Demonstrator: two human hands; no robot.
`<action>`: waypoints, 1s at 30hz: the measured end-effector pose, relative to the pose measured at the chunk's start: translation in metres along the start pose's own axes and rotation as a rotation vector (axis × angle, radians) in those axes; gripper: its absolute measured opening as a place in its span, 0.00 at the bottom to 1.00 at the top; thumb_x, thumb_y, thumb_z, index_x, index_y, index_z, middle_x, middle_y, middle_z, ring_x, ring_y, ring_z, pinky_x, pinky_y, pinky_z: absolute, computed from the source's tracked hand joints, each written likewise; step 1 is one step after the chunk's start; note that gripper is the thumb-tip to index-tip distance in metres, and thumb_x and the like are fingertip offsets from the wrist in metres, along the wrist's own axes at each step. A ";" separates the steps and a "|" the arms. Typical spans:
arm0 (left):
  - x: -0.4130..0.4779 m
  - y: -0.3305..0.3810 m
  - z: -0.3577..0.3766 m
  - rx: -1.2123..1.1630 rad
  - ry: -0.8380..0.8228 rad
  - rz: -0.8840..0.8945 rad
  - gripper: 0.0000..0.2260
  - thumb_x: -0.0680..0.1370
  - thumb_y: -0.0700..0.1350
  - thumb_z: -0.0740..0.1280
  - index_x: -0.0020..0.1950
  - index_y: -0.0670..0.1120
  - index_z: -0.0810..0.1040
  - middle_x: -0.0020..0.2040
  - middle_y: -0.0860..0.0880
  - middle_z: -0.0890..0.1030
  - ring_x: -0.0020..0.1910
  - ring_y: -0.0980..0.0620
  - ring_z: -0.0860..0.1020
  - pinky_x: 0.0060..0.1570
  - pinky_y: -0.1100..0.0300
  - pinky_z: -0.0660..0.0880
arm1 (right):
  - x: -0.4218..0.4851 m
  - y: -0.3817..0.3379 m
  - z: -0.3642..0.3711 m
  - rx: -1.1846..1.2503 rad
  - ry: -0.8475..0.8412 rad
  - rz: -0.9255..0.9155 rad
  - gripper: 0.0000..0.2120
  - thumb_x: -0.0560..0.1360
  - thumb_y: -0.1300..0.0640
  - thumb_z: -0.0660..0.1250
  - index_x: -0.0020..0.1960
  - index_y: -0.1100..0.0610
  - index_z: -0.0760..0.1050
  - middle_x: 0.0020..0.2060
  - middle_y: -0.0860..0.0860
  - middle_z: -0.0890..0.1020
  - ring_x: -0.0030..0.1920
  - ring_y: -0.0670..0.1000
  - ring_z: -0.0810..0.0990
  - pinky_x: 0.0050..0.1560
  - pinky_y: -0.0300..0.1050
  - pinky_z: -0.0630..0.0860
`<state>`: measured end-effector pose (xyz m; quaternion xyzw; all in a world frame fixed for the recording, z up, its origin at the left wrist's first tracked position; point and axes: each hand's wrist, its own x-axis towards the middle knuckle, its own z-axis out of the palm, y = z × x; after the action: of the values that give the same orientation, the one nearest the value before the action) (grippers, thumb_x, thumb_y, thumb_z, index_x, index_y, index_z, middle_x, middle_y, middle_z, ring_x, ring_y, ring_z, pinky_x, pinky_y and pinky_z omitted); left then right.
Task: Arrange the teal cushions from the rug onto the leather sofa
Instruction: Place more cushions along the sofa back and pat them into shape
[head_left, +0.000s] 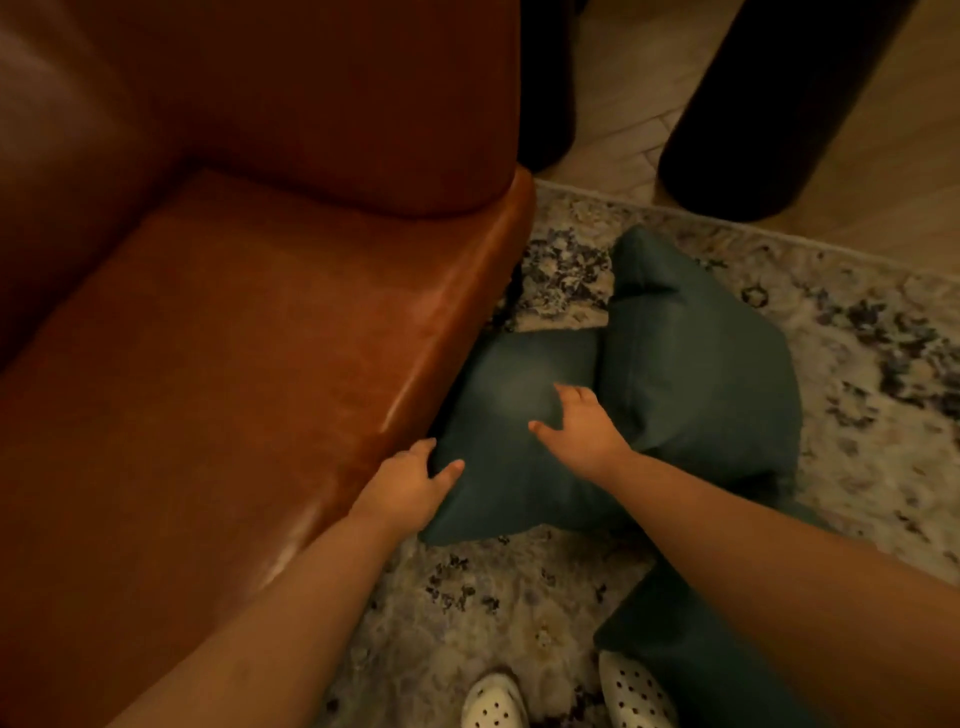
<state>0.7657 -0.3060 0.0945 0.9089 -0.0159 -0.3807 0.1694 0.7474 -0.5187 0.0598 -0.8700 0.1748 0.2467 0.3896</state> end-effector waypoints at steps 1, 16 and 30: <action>0.012 -0.001 0.008 -0.010 -0.013 0.000 0.30 0.79 0.61 0.57 0.77 0.47 0.58 0.72 0.45 0.68 0.69 0.46 0.69 0.63 0.57 0.66 | 0.010 0.008 0.006 0.033 0.011 0.022 0.34 0.80 0.50 0.63 0.77 0.62 0.51 0.76 0.60 0.55 0.75 0.58 0.58 0.73 0.47 0.57; 0.160 -0.048 0.106 -0.300 -0.063 -0.362 0.40 0.77 0.66 0.53 0.77 0.39 0.49 0.77 0.39 0.54 0.75 0.39 0.58 0.70 0.50 0.59 | 0.157 0.097 0.077 0.499 0.294 0.433 0.39 0.80 0.46 0.60 0.77 0.65 0.44 0.77 0.61 0.54 0.76 0.60 0.55 0.75 0.49 0.52; 0.227 -0.062 0.132 -0.640 0.171 -0.421 0.53 0.64 0.75 0.60 0.78 0.46 0.48 0.78 0.43 0.57 0.76 0.42 0.57 0.74 0.46 0.55 | 0.215 0.188 0.056 0.695 0.369 0.475 0.57 0.65 0.30 0.69 0.78 0.58 0.44 0.77 0.56 0.56 0.76 0.58 0.57 0.75 0.52 0.54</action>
<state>0.8286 -0.3228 -0.1677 0.8221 0.3044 -0.3158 0.3631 0.8136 -0.6198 -0.2050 -0.6530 0.5082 0.0968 0.5531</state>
